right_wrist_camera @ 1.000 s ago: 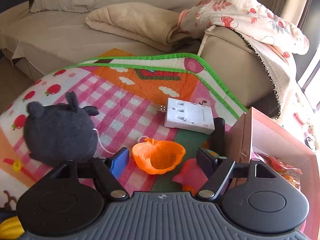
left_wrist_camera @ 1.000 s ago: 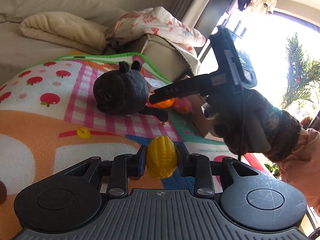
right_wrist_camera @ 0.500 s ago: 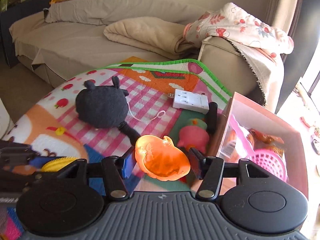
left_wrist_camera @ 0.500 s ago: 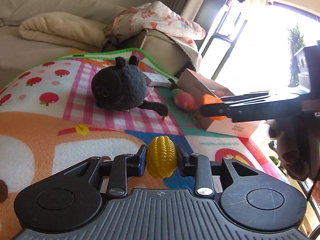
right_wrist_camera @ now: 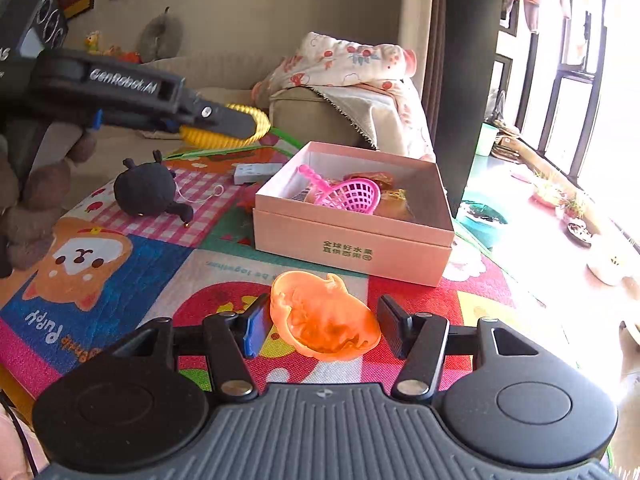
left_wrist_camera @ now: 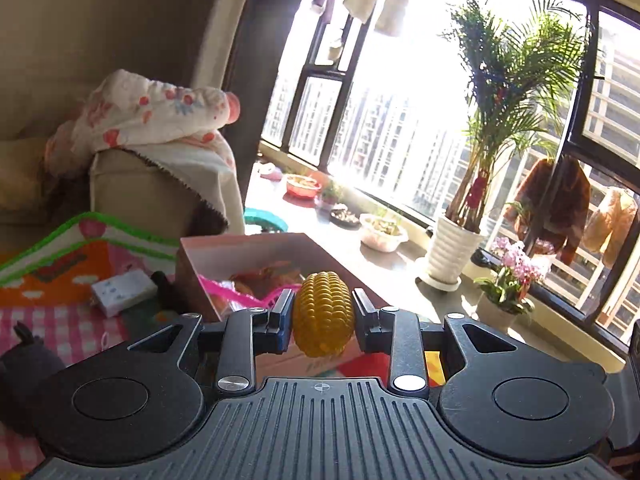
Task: Organize objects
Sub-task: 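Carry the corn toy and orange shell into the pink box and open both tools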
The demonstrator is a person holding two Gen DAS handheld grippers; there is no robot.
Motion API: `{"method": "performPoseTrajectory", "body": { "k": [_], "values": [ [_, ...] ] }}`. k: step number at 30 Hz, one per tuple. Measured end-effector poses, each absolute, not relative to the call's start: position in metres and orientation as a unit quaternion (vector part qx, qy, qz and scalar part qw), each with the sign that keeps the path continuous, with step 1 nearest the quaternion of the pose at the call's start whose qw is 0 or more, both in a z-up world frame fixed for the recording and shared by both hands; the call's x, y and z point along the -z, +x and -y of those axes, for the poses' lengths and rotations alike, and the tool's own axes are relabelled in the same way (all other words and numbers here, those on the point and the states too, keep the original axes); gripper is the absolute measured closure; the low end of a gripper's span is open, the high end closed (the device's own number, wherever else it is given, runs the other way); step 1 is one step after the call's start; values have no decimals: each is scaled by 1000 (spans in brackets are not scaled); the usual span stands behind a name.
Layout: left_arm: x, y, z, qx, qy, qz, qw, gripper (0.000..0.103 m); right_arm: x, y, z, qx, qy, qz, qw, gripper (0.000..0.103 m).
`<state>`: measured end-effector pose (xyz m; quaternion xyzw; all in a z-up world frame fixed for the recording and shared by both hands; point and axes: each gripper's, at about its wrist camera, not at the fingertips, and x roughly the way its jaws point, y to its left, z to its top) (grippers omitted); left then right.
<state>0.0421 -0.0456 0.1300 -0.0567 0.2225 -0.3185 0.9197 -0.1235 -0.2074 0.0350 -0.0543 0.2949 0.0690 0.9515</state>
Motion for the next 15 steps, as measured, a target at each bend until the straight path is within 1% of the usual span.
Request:
{"method": "performPoseTrajectory", "body": {
  "k": [4,9,15],
  "values": [
    [-139,97,77,327,-93,-181,923,69,-27,-122,225,-59,-27,-291,955,46],
    [-110,144,95,270,-88,-246,927,69,-15,-117,239,-52,-6,-299,953,46],
    [-89,135,63,247,-128,-259,925,69,-11,-102,247,-45,4,-306,951,46]
  ]
}}
